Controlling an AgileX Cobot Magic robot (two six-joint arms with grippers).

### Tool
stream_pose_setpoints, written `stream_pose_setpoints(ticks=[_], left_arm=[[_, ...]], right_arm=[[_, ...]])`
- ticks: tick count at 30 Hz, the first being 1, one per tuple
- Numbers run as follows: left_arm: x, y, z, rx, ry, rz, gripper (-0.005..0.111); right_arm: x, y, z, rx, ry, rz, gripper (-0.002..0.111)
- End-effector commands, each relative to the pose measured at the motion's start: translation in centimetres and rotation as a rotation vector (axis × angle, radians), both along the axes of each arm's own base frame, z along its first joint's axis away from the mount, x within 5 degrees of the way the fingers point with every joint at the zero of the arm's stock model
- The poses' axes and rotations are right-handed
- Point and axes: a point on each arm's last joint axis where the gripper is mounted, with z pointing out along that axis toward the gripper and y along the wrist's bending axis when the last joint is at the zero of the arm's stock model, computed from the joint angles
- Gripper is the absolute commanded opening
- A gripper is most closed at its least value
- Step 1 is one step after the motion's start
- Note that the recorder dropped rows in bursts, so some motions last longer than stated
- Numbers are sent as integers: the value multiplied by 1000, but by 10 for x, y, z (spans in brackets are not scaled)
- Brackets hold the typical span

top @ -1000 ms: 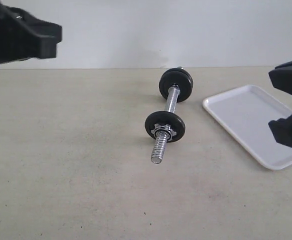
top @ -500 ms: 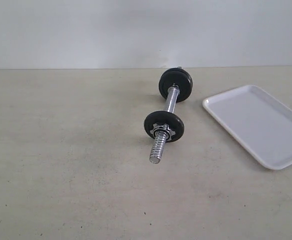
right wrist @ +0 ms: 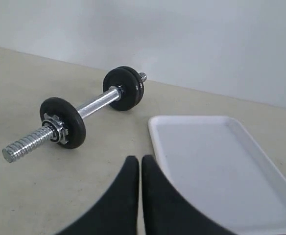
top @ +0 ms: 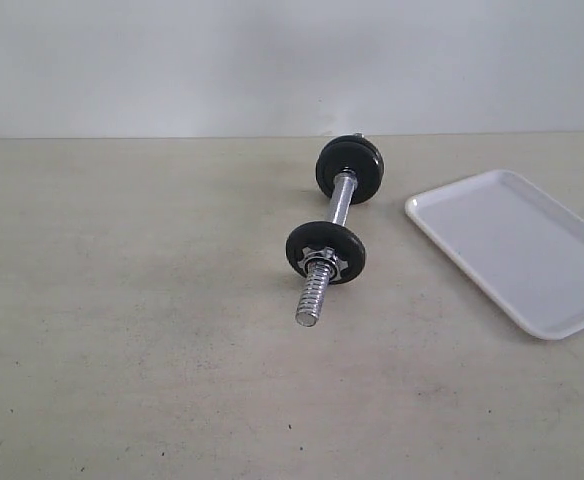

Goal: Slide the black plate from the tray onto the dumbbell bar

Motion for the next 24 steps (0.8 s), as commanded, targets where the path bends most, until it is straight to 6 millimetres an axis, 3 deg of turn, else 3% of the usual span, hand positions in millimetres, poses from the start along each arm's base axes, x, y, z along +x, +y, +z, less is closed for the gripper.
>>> stream_pose_setpoints(ticks=[1, 24], left_arm=[[0, 1, -4, 7, -5, 12, 4], [-3, -3, -10, 29, 58, -46, 4]], right_arm=[[-1, 3, -2, 0, 6, 34, 0], [-4, 7, -5, 87, 76, 70, 0]])
